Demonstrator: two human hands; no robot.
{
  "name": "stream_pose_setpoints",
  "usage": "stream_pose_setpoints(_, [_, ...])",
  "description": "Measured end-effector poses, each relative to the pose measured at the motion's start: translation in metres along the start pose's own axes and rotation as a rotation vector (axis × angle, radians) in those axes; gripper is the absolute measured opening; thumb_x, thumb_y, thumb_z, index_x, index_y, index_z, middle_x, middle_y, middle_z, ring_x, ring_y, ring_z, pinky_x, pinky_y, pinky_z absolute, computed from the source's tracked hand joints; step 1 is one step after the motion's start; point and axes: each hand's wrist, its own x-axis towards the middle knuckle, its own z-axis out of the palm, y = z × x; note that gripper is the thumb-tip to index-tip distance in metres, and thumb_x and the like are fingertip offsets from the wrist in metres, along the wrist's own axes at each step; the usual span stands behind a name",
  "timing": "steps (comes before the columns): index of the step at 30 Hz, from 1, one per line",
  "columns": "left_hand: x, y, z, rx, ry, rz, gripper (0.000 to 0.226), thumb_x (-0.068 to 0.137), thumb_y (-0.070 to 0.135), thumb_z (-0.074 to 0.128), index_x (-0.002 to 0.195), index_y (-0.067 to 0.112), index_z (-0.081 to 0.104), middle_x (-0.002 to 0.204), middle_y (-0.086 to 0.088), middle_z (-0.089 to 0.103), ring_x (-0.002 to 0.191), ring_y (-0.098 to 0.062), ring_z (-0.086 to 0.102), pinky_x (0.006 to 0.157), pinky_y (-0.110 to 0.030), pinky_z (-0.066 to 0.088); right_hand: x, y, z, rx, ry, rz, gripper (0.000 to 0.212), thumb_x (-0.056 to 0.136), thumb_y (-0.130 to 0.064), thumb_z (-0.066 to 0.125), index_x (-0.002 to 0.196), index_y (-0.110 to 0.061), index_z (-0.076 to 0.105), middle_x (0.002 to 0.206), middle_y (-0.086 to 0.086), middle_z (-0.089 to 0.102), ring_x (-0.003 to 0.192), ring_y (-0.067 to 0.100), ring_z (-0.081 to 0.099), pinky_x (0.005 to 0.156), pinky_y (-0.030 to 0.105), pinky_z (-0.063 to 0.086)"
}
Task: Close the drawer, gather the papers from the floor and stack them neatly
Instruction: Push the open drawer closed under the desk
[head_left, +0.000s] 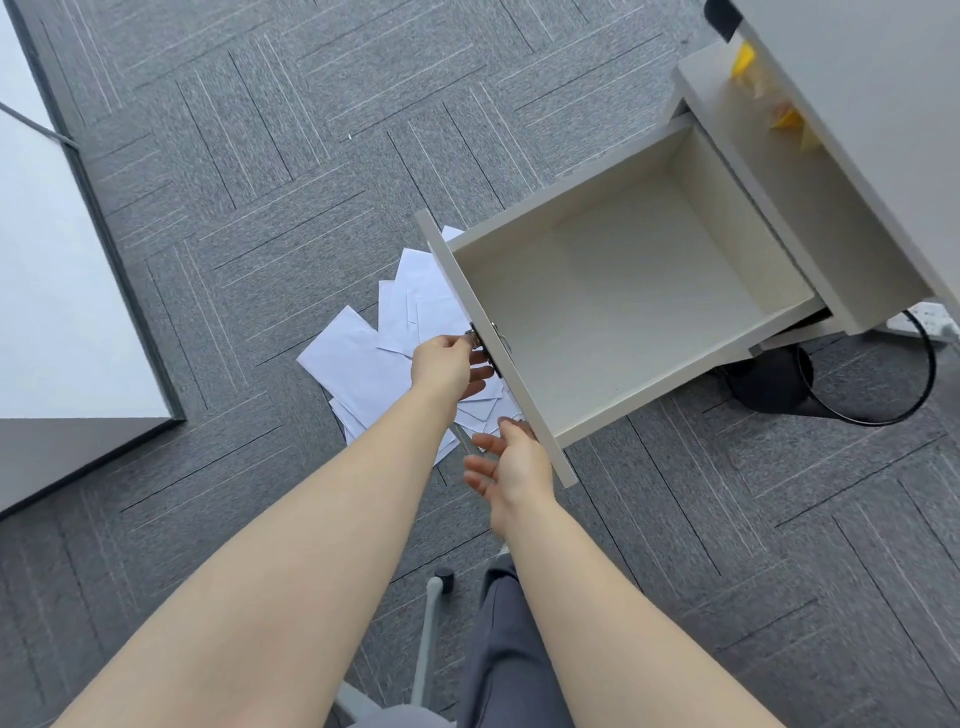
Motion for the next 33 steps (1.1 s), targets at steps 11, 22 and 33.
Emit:
stream_pose_setpoints(11, [0.005,0.016,0.041,0.009,-0.058,-0.009,0.026,0.095,0.025,0.056,0.112,0.006,0.06,0.1,-0.008,0.074,0.072,-0.02,0.072,0.063,-0.027,0.057,0.009,-0.037,-0.019,0.091,0.115,-0.03,0.023,0.101,-0.022,0.037,0.11,-0.016,0.057,0.094,0.006,0.065,0.057,0.018,0.055,0.049,0.024,0.039])
stream_pose_setpoints(22, [0.011,0.032,0.097,-0.02,-0.08,0.001,0.031,0.095,0.03,0.056,0.112,0.005,0.061,0.101,-0.011,0.075,0.073,-0.021,0.074,0.052,-0.023,0.056,0.029,-0.087,-0.052,0.187,0.116,-0.01,0.02,0.1,-0.026,0.04,0.098,-0.017,0.058,0.092,0.004,0.067,0.061,0.019,0.054,0.052,0.025,0.039])
stream_pose_setpoints(33, [0.012,0.059,0.176,-0.011,-0.104,0.032,0.024,0.097,0.025,0.054,0.11,0.006,0.059,0.113,-0.016,0.07,0.078,-0.026,0.071,0.055,-0.025,0.058,0.05,-0.151,-0.094,0.256,0.122,-0.046,0.019,0.099,-0.027,0.042,0.1,-0.015,0.056,0.09,0.005,0.066,0.059,0.019,0.053,0.053,0.026,0.039])
